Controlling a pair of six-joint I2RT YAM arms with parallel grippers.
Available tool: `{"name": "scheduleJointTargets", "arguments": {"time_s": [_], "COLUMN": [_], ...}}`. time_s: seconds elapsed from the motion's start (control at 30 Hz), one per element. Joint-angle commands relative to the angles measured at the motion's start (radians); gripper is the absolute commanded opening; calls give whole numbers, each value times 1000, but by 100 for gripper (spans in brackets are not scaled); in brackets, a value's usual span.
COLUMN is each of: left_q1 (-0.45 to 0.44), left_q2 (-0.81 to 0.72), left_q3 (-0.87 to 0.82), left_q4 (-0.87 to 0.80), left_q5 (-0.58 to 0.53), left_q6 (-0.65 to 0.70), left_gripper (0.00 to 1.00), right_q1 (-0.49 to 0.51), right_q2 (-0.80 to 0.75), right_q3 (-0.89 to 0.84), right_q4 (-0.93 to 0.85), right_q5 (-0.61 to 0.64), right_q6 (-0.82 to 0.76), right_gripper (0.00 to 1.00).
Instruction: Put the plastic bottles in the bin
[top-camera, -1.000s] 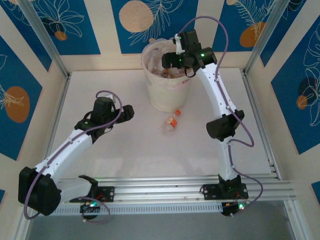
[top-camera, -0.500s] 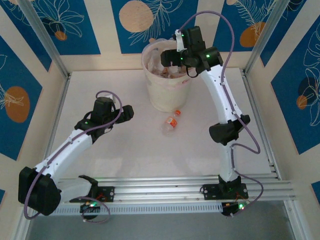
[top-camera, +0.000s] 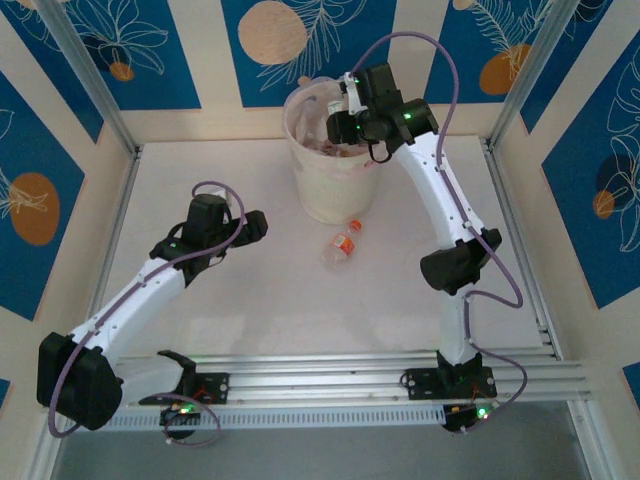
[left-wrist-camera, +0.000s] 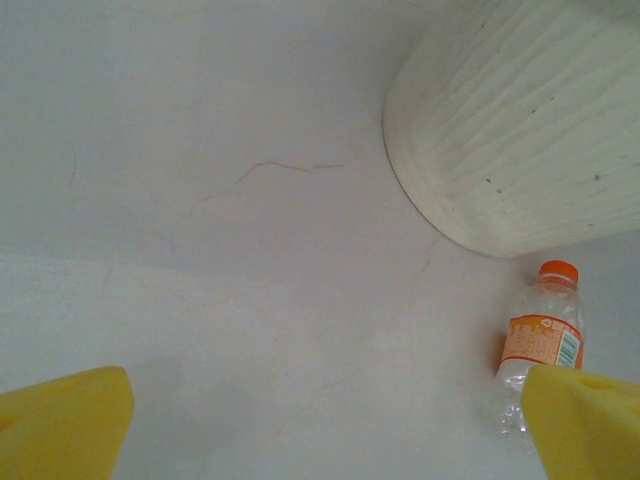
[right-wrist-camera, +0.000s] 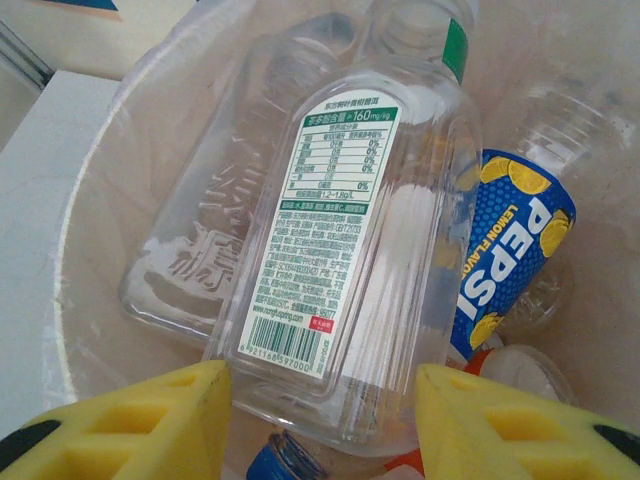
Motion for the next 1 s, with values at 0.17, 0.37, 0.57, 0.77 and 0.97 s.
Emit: {"name": "scheduleJointTargets", "arguments": {"time_s": [0.17,0.37,0.57,0.77,0.97], "left_q1": [-8,-9,-8,-8,-8], "left_q2": [-5,-6,-8,-17,-25], "left_q3": [34,36,40,42,40], "left_q4": [-19,-19,-22,-26,-29], "left_q5": [-16,-18,-21,-30,-35], "left_q6": [15,16,17,23,27], "left_gripper": [100,99,99,100,100], "right_q1": [-6,-6,-5,4,27], "right_q2": [83,59,-8,-104,-263], "right_q3": [80,117,124,55,-157], "right_q4": [-27,-33,-32,-36,3], "right_q5": [-8,-2,-3,2,81], "right_q6": [-12,-21,-27,2,39], "right_gripper": [48,65,82,91,91]}}
